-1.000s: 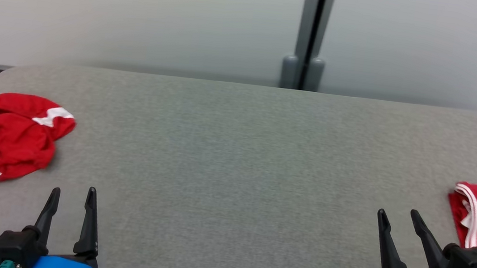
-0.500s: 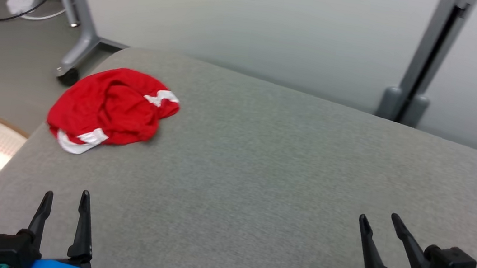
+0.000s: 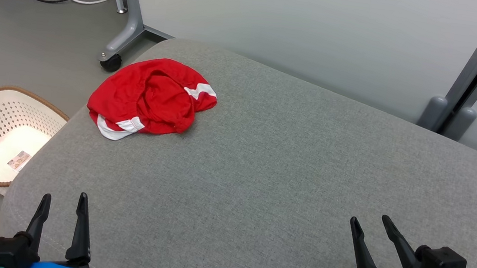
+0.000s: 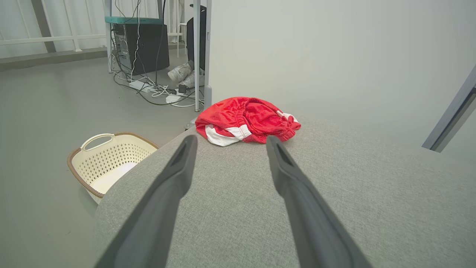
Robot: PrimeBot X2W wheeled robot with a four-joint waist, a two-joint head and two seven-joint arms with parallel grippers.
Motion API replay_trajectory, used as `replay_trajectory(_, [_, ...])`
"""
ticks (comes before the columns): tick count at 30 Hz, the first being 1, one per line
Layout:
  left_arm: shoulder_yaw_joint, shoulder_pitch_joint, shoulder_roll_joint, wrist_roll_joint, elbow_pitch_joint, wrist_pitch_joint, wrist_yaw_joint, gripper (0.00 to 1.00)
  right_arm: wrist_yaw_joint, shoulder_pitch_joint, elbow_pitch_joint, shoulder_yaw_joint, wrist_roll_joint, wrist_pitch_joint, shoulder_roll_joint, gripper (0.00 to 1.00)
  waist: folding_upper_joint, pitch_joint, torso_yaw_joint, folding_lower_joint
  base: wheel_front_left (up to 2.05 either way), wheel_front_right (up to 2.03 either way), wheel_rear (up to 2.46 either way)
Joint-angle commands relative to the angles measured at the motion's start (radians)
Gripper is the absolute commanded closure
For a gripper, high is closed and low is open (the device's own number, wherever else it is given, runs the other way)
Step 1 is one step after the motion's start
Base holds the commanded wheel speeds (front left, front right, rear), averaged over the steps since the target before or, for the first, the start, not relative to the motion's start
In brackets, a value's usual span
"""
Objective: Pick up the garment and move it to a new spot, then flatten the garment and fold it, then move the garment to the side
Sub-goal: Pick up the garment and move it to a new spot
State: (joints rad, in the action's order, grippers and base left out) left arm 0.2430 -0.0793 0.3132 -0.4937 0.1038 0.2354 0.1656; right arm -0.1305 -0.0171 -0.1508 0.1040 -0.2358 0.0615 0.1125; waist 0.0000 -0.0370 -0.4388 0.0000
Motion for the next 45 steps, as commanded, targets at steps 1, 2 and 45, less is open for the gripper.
replay_trajectory(1, [-0.001, -0.005, 0.007, -0.007, -0.004, 0.000, 0.002, 0.00, -0.001, -0.011, -0.005, 0.002, -0.004, -0.001, 0.008, 0.00, 0.0000, -0.001, 0.002, 0.0000, 0.00, 0.00, 0.00])
replay_trajectory(2, [-0.001, -0.005, 0.007, -0.007, -0.004, 0.000, 0.002, 0.00, -0.001, -0.011, -0.005, 0.002, -0.004, -0.001, 0.008, 0.00, 0.0000, -0.001, 0.002, 0.0000, 0.00, 0.00, 0.00])
replay_trajectory(45, [-0.208, 0.624, 0.316, -0.293, 0.458, -0.867, 0.116, 0.00, -0.001, -0.229, 0.274, 0.059, 0.062, -0.056, 0.088, 0.00, 0.0000, -0.535, 0.380, 0.0000, 0.00, 0.00, 0.00])
